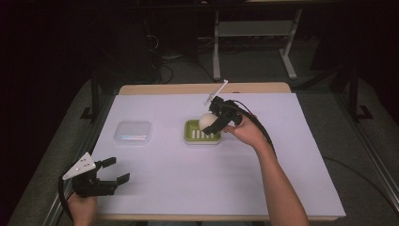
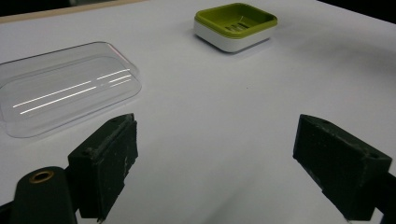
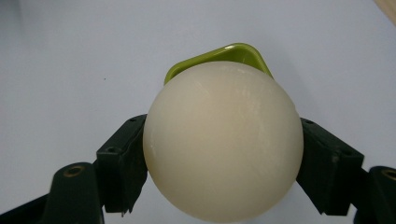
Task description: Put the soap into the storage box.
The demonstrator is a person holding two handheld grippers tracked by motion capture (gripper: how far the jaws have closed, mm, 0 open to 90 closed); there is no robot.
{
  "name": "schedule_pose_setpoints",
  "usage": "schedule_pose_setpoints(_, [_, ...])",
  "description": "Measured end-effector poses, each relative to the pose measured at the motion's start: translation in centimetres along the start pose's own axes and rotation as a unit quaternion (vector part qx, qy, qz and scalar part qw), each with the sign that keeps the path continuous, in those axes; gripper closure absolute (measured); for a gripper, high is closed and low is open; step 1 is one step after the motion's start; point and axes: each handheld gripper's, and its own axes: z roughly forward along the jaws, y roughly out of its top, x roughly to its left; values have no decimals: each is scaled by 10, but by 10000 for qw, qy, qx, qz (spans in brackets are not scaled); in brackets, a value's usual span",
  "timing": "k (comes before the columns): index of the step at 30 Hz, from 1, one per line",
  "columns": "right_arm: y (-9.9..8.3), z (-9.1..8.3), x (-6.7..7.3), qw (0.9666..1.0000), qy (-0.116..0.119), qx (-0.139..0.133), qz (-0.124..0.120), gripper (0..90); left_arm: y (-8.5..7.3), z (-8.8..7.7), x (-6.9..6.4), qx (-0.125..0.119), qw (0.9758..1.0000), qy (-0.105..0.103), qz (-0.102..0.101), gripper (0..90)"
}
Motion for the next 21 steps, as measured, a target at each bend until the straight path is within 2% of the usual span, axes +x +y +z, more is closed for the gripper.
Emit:
schedule_pose_setpoints(10, [2,16,-4,10000,-37,63,37,244,0,0,0,-22,10000,-18,-22,133])
schedule_pose_setpoints(21, [3,31,-8,9999,33,120,117,243,0,-1,0,-31,10000,-22,-22,133])
